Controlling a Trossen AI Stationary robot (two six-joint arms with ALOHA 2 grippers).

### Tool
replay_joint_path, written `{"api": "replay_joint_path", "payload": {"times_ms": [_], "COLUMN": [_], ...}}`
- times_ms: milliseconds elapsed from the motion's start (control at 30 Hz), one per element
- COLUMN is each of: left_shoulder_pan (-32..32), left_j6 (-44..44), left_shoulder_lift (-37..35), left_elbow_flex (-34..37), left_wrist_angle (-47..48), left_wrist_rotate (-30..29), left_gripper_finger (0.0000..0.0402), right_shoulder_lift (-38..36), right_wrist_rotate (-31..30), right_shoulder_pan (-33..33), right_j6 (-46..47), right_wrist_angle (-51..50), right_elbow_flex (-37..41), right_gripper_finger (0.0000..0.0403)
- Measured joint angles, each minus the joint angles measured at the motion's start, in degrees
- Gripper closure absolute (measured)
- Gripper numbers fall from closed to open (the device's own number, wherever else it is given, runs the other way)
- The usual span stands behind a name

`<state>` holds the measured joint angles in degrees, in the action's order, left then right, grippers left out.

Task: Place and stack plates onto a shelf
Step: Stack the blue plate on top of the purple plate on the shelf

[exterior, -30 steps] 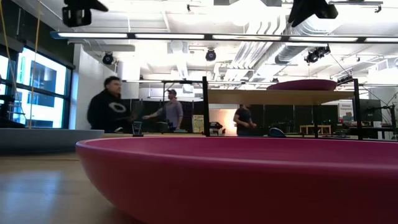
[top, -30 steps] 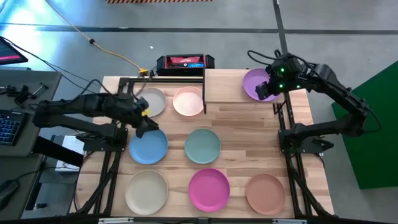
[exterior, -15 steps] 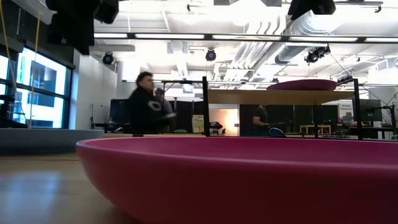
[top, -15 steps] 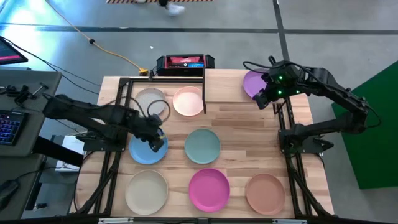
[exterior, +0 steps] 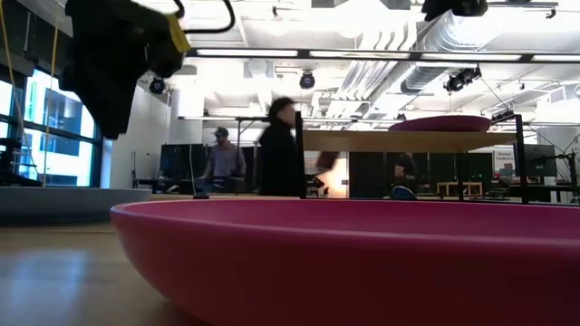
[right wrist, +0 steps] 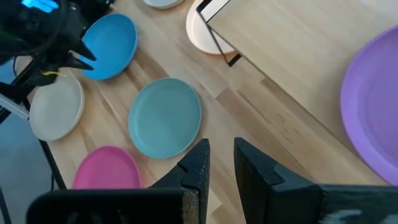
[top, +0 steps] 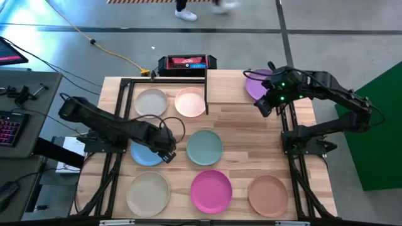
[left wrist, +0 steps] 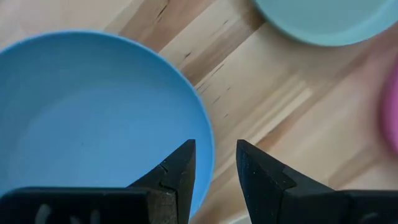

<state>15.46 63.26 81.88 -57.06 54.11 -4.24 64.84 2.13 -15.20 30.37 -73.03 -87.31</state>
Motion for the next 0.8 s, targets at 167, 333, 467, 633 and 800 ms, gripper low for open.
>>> {"api": "replay_joint_path", "payload": {"times_ms": [167,333,467,633,800], "left_shoulder_pan": [0.25,0.36,0.42,0.42,0.42], "left_j6": [1.23,1.95,2.18,3.17,3.78], "left_shoulder_lift": [3.46,6.2,8.25,9.87,11.99], "left_elbow_flex": [0.0,0.0,0.0,0.0,0.0], "left_wrist_angle": [-1.4,-3.24,-3.32,-4.4,-4.66], "left_wrist_rotate": [-0.43,-0.51,-0.51,-0.6,-0.56], "left_gripper_finger": [0.0298,0.0298,0.0298,0.0298,0.0298], "right_shoulder_lift": [0.0,0.02,0.02,0.02,0.02], "right_wrist_rotate": [0.0,0.0,0.0,-0.02,0.0], "right_shoulder_pan": [1.2,1.55,1.55,1.55,1.55], "right_j6": [0.0,0.0,0.0,-0.74,-0.85], "right_wrist_angle": [0.0,0.01,0.04,0.0,0.0], "right_elbow_flex": [0.0,0.02,0.02,0.02,0.02], "right_gripper_finger": [0.035,0.035,0.035,0.035,0.035]}}
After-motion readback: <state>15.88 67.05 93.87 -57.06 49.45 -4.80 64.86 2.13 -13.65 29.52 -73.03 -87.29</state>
